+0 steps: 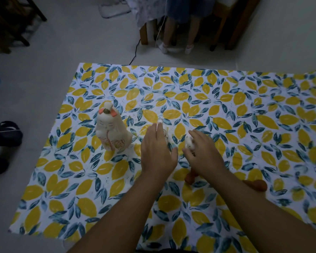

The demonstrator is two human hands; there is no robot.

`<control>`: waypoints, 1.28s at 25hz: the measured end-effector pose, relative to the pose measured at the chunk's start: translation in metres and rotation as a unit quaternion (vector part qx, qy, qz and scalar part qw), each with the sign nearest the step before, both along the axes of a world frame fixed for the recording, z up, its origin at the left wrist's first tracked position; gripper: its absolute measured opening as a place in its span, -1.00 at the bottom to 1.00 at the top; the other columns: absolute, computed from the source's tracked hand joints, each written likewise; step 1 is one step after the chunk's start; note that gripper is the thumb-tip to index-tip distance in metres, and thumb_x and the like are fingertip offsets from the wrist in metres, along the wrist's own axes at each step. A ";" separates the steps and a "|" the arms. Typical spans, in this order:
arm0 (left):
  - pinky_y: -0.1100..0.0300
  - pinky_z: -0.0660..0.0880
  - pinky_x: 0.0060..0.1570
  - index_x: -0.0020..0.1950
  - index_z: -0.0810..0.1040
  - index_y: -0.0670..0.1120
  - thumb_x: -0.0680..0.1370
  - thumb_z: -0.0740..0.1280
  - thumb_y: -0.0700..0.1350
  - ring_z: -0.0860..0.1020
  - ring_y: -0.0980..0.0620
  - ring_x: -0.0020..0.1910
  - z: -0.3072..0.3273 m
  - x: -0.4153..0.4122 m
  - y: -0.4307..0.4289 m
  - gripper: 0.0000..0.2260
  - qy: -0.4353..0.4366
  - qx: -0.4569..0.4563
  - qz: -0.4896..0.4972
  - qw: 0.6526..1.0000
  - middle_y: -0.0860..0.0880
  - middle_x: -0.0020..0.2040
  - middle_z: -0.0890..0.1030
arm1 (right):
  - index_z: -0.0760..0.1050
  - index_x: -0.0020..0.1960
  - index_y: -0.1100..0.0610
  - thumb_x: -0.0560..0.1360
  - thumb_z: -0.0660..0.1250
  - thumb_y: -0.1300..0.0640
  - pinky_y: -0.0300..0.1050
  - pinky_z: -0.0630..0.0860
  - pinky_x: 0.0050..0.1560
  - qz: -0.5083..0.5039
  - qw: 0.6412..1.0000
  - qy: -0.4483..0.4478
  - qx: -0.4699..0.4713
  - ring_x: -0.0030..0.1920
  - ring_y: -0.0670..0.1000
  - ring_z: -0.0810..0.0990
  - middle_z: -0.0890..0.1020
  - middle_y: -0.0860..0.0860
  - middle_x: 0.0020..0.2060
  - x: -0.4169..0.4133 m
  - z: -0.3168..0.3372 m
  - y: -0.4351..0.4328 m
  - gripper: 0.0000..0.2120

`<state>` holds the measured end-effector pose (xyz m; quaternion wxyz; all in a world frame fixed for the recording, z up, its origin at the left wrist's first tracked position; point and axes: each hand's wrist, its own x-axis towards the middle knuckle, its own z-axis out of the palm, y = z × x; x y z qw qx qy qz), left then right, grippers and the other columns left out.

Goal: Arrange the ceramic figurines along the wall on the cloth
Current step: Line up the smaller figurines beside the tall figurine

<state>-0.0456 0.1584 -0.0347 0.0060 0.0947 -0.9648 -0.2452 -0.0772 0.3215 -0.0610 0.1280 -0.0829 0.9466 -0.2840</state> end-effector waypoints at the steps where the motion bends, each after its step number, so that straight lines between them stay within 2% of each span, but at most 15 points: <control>1: -0.06 0.19 0.45 0.57 0.09 -0.16 0.51 0.37 0.11 0.12 -0.11 0.54 0.004 0.007 0.006 -0.23 0.024 -0.004 -0.012 1.000 -0.14 0.56 0.21 | 0.30 0.54 0.07 0.58 0.31 -0.13 0.10 0.30 0.47 -0.007 1.000 0.020 0.010 0.53 0.09 0.28 0.38 0.02 0.52 0.006 0.004 0.005 -0.40; 4: -0.08 0.22 0.44 0.53 0.22 -0.16 0.51 0.39 0.08 0.20 -0.12 0.51 0.010 0.028 0.031 -0.31 0.052 0.014 -0.040 0.998 -0.15 0.50 0.31 | 0.36 0.51 0.06 0.58 0.27 -0.22 0.12 0.34 0.43 -0.030 0.997 0.061 0.033 0.47 0.08 0.36 0.44 0.01 0.48 0.025 0.013 0.028 -0.40; 7: -0.11 0.28 0.39 0.48 0.31 -0.16 0.52 0.39 0.07 0.30 -0.14 0.43 0.002 0.047 0.058 -0.39 0.034 0.038 -0.056 0.997 -0.14 0.42 0.40 | 0.36 0.51 0.02 0.58 0.25 -0.23 0.16 0.34 0.43 -0.053 0.995 0.046 0.071 0.48 0.09 0.36 0.44 0.01 0.48 0.045 0.013 0.062 -0.41; 11: -0.03 0.39 0.25 0.44 0.33 -0.14 0.54 0.37 0.08 0.38 -0.14 0.31 -0.023 0.057 0.084 -0.45 -0.050 0.017 -0.082 0.995 -0.12 0.33 0.45 | 0.49 0.41 0.04 0.60 0.27 -0.18 0.18 0.44 0.35 -0.116 0.985 0.018 0.123 0.40 0.15 0.44 0.53 0.06 0.39 0.071 0.003 0.117 -0.53; 15: 0.03 0.43 0.08 0.41 0.35 -0.13 0.57 0.33 0.00 0.39 -0.15 0.19 -0.040 0.054 0.099 -0.54 -0.120 0.017 -0.063 0.991 -0.14 0.25 0.44 | 0.58 0.21 0.05 0.59 0.32 -0.11 0.21 0.51 0.15 -0.215 0.968 -0.014 0.127 0.22 0.24 0.45 0.55 0.13 0.23 0.086 -0.009 0.160 -0.69; 19: -0.02 0.45 0.02 0.32 0.42 -0.09 0.57 0.36 -0.11 0.39 -0.17 0.14 -0.048 0.052 0.106 -0.66 -0.121 0.000 -0.064 0.991 -0.15 0.21 0.44 | 0.53 0.28 0.03 0.55 0.39 -0.12 0.23 0.50 0.19 -0.264 0.960 -0.071 0.053 0.26 0.28 0.42 0.47 0.19 0.27 0.089 -0.022 0.172 -0.63; 21: -0.03 0.45 0.01 0.30 0.45 -0.08 0.56 0.38 -0.17 0.40 -0.17 0.12 -0.048 0.049 0.107 -0.68 -0.124 0.004 -0.065 0.990 -0.16 0.19 0.46 | 0.49 0.34 0.05 0.54 0.42 -0.11 0.20 0.50 0.19 -0.289 0.951 -0.108 -0.004 0.22 0.28 0.46 0.41 0.21 0.31 0.085 -0.023 0.174 -0.56; 23: -0.04 0.45 -0.01 0.28 0.46 -0.07 0.55 0.40 -0.20 0.43 -0.17 0.10 -0.048 0.048 0.109 -0.68 -0.124 0.021 -0.067 0.990 -0.16 0.16 0.48 | 0.50 0.32 0.05 0.51 0.47 -0.07 0.15 0.52 0.16 -0.299 0.943 -0.135 -0.047 0.16 0.27 0.50 0.38 0.21 0.32 0.079 -0.021 0.175 -0.56; 26: -0.02 0.44 -0.08 0.28 0.46 -0.05 0.54 0.43 -0.14 0.47 -0.17 0.03 -0.047 0.048 0.119 -0.67 -0.102 0.086 -0.077 0.988 -0.13 0.13 0.50 | 0.51 0.31 0.05 0.46 0.55 0.07 0.16 0.54 0.20 -0.272 0.949 -0.129 -0.097 0.21 0.24 0.50 0.41 0.15 0.33 0.072 -0.016 0.175 -0.54; 28: -0.01 0.47 -0.05 0.36 0.41 -0.05 0.56 0.41 -0.12 0.49 -0.17 0.07 -0.046 0.043 0.128 -0.61 -0.080 0.120 -0.071 0.987 -0.12 0.18 0.49 | 0.50 0.36 0.08 0.44 0.54 0.21 0.13 0.52 0.20 -0.243 0.954 -0.129 -0.121 0.24 0.22 0.48 0.41 0.13 0.33 0.065 -0.012 0.172 -0.48; 30: 0.01 0.46 0.04 0.44 0.36 -0.06 0.57 0.38 -0.13 0.47 -0.14 0.16 -0.046 0.033 0.136 -0.55 -0.056 0.135 -0.077 0.986 -0.13 0.25 0.47 | 0.53 0.31 0.11 0.43 0.50 0.31 0.10 0.54 0.16 -0.211 0.961 -0.124 -0.127 0.18 0.23 0.52 0.43 0.18 0.28 0.053 -0.009 0.169 -0.53; 32: 0.04 0.44 0.08 0.40 0.41 -0.08 0.56 0.40 -0.15 0.47 -0.13 0.18 -0.046 0.018 0.143 -0.58 -0.024 0.143 -0.101 0.984 -0.13 0.23 0.50 | 0.55 0.21 0.08 0.41 0.48 0.37 0.14 0.59 0.10 -0.186 0.967 -0.115 -0.132 0.12 0.23 0.56 0.47 0.19 0.21 0.037 -0.006 0.169 -0.58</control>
